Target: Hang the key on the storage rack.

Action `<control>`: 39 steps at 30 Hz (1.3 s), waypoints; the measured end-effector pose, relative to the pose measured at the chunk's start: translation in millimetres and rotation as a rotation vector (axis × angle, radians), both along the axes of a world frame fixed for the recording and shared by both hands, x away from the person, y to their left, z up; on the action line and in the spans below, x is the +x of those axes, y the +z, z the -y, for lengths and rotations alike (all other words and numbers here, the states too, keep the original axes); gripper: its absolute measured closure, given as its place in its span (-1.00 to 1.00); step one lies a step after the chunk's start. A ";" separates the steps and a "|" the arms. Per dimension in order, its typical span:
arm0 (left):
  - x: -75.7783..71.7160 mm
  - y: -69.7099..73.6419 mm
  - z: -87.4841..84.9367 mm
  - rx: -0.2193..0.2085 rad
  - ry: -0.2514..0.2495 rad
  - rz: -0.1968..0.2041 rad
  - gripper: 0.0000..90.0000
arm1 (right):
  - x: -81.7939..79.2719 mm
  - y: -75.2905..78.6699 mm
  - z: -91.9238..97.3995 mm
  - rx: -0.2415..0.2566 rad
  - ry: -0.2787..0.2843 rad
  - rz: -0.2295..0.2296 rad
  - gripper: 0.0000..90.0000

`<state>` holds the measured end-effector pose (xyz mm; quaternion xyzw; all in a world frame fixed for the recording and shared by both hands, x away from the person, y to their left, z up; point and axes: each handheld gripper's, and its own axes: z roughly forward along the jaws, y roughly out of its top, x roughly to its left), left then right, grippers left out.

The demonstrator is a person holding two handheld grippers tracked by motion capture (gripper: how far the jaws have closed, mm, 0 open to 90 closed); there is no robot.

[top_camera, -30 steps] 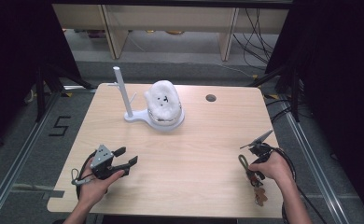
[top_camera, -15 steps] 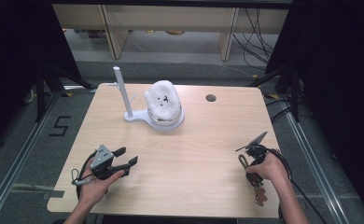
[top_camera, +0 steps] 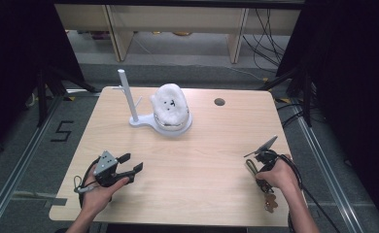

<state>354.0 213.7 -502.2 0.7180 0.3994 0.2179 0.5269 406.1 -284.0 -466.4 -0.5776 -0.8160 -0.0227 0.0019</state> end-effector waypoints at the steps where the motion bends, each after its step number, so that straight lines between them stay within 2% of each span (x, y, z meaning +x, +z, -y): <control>1: 0.1 0.1 0.1 0.000 -0.001 -0.002 -0.23 | -1.7 1.5 -0.4 0.014 -0.009 0.033 0.54; 2: 0.2 0.1 0.5 0.000 -0.003 -0.002 -0.23 | -1.6 5.0 -0.6 0.021 -0.008 0.029 0.54; 3: 0.4 0.1 0.8 0.001 -0.006 -0.002 -0.23 | -2.6 9.7 -1.3 0.045 -0.011 0.073 0.54; 4: 0.3 0.1 1.2 0.001 -0.008 -0.002 -0.23 | -2.6 9.7 -1.3 0.045 -0.011 0.073 0.54; 5: 0.0 0.2 1.7 -0.002 -0.010 -0.003 -0.23 | -1.9 13.3 -1.7 0.076 0.008 0.126 0.54; 6: -0.1 0.3 1.9 -0.003 -0.011 -0.004 -0.23 | -1.9 13.3 -1.7 0.076 0.008 0.126 0.54; 7: -0.5 0.7 2.1 -0.003 -0.012 -0.006 -0.23 | -2.4 14.9 -3.3 0.086 -0.005 0.146 0.54; 8: -0.6 0.9 2.0 -0.003 -0.013 -0.006 -0.23 | -2.6 18.0 -5.4 0.113 -0.006 0.185 0.54; 10: -0.6 1.3 1.6 -0.006 -0.014 -0.005 -0.23 | -3.0 21.5 -9.7 0.132 -0.005 0.232 0.54; 12: 0.0 1.0 1.5 -0.021 -0.020 0.000 -0.23 | -4.1 25.9 -15.7 0.160 -0.005 0.277 0.54; 13: -0.8 1.9 1.1 -0.010 -0.013 -0.006 -0.22 | -4.7 27.3 -16.9 0.179 0.000 0.293 0.55; 15: -0.6 1.7 1.1 -0.019 -0.013 -0.007 -0.22 | -5.0 30.0 -21.4 0.213 0.001 0.329 0.55; 16: -0.5 1.6 1.1 -0.020 -0.013 -0.007 -0.22 | -5.0 30.9 -23.1 0.216 0.006 0.358 0.55; 17: -0.4 1.6 1.3 -0.023 -0.013 -0.008 -0.22 | -3.3 30.7 -22.4 0.223 0.052 0.405 0.55; 18: -0.3 1.7 1.5 -0.025 -0.014 -0.007 -0.22 | -2.8 32.4 -24.7 0.238 0.059 0.438 0.55; 19: -0.2 1.8 1.6 -0.027 -0.016 -0.007 -0.22 | -3.2 34.2 -27.1 0.255 0.047 0.452 0.55; 20: -0.2 1.9 1.8 -0.029 -0.017 -0.007 -0.22 | -1.8 34.7 -28.5 0.303 0.067 0.475 0.55; 21: -0.2 2.1 2.1 -0.030 -0.018 -0.007 -0.22 | -1.8 36.5 -33.3 0.328 0.062 0.514 0.55; 22: -0.3 2.3 2.3 -0.034 -0.019 -0.008 -0.22 | -1.8 36.5 -33.3 0.328 0.062 0.514 0.55; 23: -0.3 3.0 2.7 -0.045 -0.022 -0.011 -0.22 | -2.3 37.5 -38.8 0.346 0.076 0.555 0.55; 24: -0.3 3.0 2.7 -0.045 -0.022 -0.011 -0.22 | -2.3 37.5 -38.8 0.346 0.076 0.555 0.55; 25: 0.0 3.3 3.4 -0.055 -0.023 -0.009 -0.22 | -2.4 37.8 -40.9 0.344 0.081 0.570 0.55; 26: 0.3 3.7 3.4 -0.060 -0.030 -0.009 -0.22 | -4.2 39.1 -45.7 0.323 0.075 0.594 0.55; 27: -0.3 5.1 3.6 -0.061 -0.024 -0.014 -0.22 | -3.2 37.5 -50.3 0.344 0.098 0.638 0.55; 29: -0.2 5.9 3.8 -0.069 -0.025 -0.015 -0.22 | -4.2 37.8 -53.4 0.347 0.078 0.643 0.55; 30: 0.6 6.1 4.2 -0.083 -0.030 -0.008 -0.22 | -4.2 37.0 -56.5 0.374 0.077 0.652 0.55; 32: 0.1 8.7 3.9 -0.083 -0.028 -0.017 -0.22 | -2.9 35.8 -60.4 0.391 0.108 0.708 0.55; 33: 1.1 9.6 4.3 -0.101 -0.034 -0.012 -0.23 | -3.1 36.0 -62.1 0.397 0.113 0.719 0.55; 34: 0.8 10.5 4.4 -0.101 -0.030 -0.016 -0.23 | -3.5 35.1 -65.4 0.397 0.113 0.761 0.55; 35: 1.0 12.5 4.9 -0.108 -0.031 -0.015 -0.23 | -4.1 36.4 -66.9 0.416 0.105 0.745 0.55; 38: 2.7 18.4 7.8 -0.135 -0.048 -0.005 -0.23 | -5.2 37.8 -76.3 0.448 0.115 0.801 0.55; 39: 2.4 20.7 8.4 -0.128 -0.045 -0.009 -0.23 | -5.9 39.1 -78.3 0.436 0.126 0.815 0.55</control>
